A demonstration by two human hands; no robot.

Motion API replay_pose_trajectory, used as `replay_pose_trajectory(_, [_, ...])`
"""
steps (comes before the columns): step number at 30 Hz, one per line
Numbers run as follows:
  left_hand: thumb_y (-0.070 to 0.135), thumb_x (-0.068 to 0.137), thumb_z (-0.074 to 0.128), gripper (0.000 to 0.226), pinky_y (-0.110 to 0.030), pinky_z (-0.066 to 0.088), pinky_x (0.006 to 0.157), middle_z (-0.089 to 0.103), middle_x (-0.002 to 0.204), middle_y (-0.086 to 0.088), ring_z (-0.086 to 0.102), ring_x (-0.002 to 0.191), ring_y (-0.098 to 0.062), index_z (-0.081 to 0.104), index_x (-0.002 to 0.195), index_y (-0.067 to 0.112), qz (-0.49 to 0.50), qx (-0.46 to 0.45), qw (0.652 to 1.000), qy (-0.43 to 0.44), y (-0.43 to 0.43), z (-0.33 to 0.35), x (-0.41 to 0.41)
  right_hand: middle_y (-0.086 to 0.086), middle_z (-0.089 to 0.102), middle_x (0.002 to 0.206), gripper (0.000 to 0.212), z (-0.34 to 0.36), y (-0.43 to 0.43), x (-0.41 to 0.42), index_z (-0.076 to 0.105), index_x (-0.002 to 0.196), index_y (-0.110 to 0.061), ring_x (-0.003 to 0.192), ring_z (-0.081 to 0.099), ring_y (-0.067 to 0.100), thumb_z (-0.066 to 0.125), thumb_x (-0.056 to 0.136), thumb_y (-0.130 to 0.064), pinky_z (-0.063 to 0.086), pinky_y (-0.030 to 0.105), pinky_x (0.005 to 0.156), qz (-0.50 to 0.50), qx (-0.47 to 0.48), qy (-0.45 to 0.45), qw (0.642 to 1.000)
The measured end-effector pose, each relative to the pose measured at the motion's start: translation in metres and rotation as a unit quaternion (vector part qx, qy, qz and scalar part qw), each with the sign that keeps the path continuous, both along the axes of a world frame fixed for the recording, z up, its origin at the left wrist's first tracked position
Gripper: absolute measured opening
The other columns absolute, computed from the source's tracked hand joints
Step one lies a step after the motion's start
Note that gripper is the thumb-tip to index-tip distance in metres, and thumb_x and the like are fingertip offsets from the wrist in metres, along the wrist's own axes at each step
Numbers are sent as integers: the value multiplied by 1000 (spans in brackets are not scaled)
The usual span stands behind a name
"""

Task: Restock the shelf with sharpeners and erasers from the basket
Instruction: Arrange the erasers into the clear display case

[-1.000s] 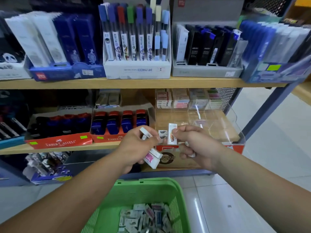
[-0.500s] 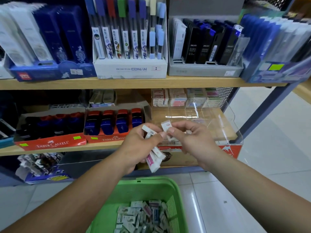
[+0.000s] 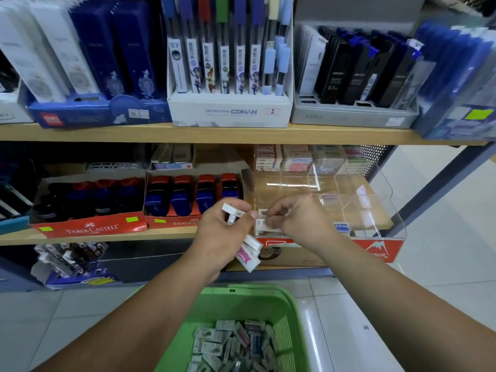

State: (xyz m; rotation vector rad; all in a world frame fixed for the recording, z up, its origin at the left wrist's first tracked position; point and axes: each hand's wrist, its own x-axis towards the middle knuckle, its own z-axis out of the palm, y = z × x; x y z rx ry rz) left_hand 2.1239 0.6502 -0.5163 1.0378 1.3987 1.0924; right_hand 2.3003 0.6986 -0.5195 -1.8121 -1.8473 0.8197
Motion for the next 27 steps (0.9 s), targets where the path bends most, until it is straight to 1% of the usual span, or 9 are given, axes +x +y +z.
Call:
replay_pose_trajectory(7, [22,95,74,9,-15,39,39,62,71,6,57,46,0,71,104,19,-9,-6,1000,0,1,-7,-7,-17,77,99,7,3,5,0,82,89,-34,99,69,9,80,91,-27,58,37,94,75,-52,-79,993])
replay_pose_trajectory(12, [22,96,72,7,-15,39,39,64,76,3,59,47,-1,70,104,21,-18,-5,1000,4,0,-5,-4,-16,76,101,11,3,5,5,83,92,-30,103,69,8,78,93,-20,55,37,101,93,-74,-21,993])
replay_pose_trajectory(14, [23,97,72,8,-15,39,39,65,77,2,60,49,-1,70,104,22,-23,-2,1000,7,0,-5,-4,-14,75,109,15,1,4,5,82,105,-30,109,67,11,76,94,-21,54,38,104,101,-75,-27,992])
replay_pose_trajectory(17, [22,97,71,9,-15,39,39,65,77,2,60,49,-1,70,105,21,-29,-1,1000,7,-1,-4,-4,-8,67,131,35,6,3,6,69,135,-27,124,60,14,65,101,-18,50,32,107,100,-79,-14,992])
replay_pose_trajectory(19, [21,97,71,9,-15,39,39,64,76,3,59,47,0,69,106,19,-30,0,1000,5,-1,-4,-5,-8,64,133,38,16,1,8,63,142,-27,114,62,10,57,106,-17,53,21,90,81,-74,45,993])
replay_pose_trajectory(21, [20,97,71,9,-14,39,38,64,75,4,59,46,0,70,106,19,-34,0,999,5,-1,-4,-4,-9,70,115,32,23,-3,9,68,134,-28,86,66,-2,53,109,-16,50,12,65,49,-74,142,986])
replay_pose_trajectory(22, [20,97,71,9,-14,40,38,64,75,4,59,46,0,70,106,19,-37,-1,999,4,-2,-3,-4,-9,70,104,30,27,-5,9,70,130,-28,68,63,-8,52,109,-14,47,11,57,37,-81,186,979])
replay_pose_trajectory(24, [22,97,72,8,-16,40,39,66,79,1,59,48,-1,71,105,21,-48,-1,999,2,-2,-1,-2,-7,64,94,30,29,-9,7,69,125,-30,50,54,-4,50,110,-13,43,17,54,22,-99,249,963])
replay_pose_trajectory(27, [31,96,73,7,-23,35,39,66,76,-4,57,51,-15,72,102,28,-67,0,998,-5,1,1,0,0,60,90,34,29,-8,5,70,125,-34,49,43,8,50,109,-11,38,28,53,15,-122,327,937])
